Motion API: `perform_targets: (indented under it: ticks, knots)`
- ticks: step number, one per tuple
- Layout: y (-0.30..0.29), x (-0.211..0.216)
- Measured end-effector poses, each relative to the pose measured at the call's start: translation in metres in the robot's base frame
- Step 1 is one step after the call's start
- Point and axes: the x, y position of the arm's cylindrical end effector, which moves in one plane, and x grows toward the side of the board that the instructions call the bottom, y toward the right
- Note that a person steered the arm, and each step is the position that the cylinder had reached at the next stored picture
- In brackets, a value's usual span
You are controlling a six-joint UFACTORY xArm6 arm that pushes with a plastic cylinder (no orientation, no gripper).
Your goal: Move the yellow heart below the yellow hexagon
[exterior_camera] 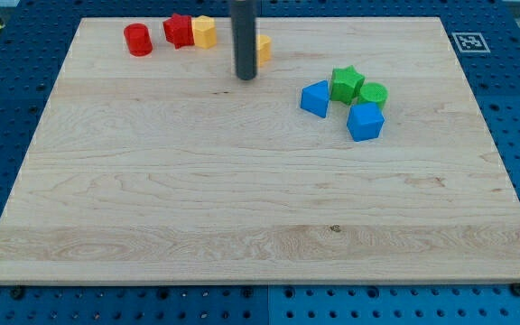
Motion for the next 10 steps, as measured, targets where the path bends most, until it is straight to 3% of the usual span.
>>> perform_targets:
  ticks: [2,3,5,6,8,10]
  knots:
    - [0.096,-0.027]
    - [0.070,-0.055]
    - [-0.037,-0.045]
    - [-0.028,-0.045]
    - [-0.024,0.004]
    - [-0.073,-0.021]
